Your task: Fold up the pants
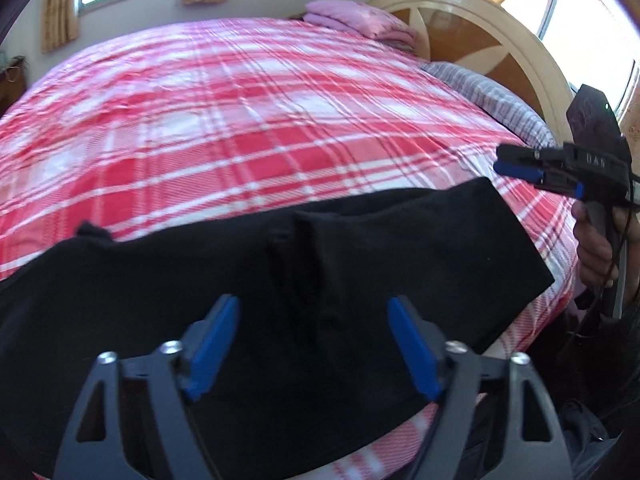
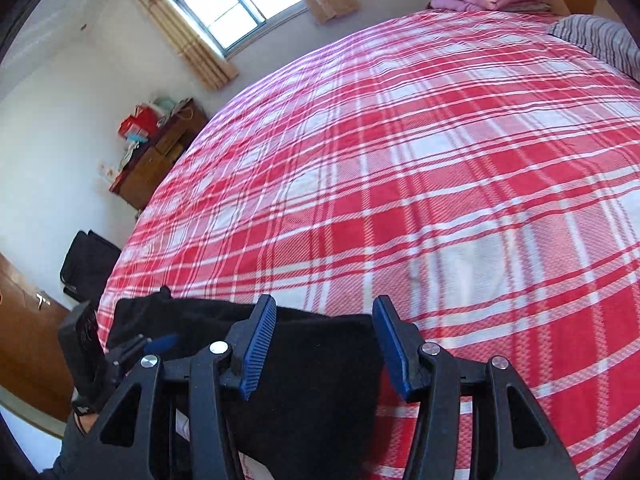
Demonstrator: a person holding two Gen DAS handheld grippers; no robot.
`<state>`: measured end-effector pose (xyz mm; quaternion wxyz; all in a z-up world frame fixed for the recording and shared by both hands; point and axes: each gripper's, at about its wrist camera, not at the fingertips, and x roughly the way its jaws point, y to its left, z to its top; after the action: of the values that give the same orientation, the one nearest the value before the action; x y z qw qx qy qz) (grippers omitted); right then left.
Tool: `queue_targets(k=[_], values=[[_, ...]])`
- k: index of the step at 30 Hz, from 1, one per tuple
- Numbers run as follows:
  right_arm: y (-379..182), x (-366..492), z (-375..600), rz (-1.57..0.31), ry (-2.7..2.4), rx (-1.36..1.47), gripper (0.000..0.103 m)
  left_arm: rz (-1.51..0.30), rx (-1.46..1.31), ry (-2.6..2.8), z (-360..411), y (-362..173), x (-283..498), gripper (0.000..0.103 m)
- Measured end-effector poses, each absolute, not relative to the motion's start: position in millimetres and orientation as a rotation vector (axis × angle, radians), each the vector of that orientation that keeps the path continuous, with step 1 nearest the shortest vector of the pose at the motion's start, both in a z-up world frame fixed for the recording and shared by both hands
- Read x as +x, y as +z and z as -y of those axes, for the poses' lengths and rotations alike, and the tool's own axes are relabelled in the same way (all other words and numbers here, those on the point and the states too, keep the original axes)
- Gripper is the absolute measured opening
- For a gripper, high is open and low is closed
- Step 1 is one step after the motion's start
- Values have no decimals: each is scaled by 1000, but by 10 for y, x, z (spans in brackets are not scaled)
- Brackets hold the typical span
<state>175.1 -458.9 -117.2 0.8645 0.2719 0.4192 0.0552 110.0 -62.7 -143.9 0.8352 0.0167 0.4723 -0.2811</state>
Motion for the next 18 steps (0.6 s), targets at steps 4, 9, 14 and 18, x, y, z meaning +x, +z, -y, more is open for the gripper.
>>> queue_targets(k=[4, 9, 14, 18], values=[[-1145, 1704, 4736, -860, 86, 595, 53, -1001, 92, -603, 819, -1484, 1107, 54], [-1180, 1693, 4776, -865, 68, 604, 53, -970, 43, -599, 696, -1372, 1106, 11], [-1195, 1705, 4709, -871, 65, 574, 53, -956, -45, -613, 465, -1284, 1097, 11], [-1190, 1690, 4667, -868, 77, 571, 53, -965, -66, -588, 363, -1334, 1143, 11]])
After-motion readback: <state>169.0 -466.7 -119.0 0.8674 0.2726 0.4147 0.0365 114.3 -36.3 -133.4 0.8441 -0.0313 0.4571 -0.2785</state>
